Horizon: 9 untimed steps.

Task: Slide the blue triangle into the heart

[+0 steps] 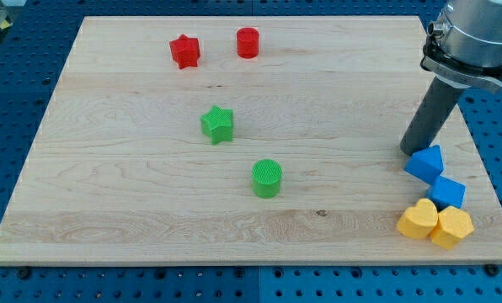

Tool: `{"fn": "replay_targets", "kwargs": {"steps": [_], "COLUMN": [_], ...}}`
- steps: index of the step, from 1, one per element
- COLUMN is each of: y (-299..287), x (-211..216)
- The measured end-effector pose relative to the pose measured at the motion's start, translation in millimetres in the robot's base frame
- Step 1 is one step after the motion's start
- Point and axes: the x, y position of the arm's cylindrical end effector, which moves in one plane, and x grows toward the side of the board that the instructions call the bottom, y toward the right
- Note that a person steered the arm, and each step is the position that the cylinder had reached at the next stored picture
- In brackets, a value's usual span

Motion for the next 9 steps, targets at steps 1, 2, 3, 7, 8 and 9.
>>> {"fn": "replay_targets", "kwargs": {"steps": [1, 2, 3, 7, 8, 9], "y": [-5.5, -5.5, -5.5, 34.4, -8.4, -21.4], "x": [9.6, 8.9, 15.8, 17.6, 17.6, 17.6]}}
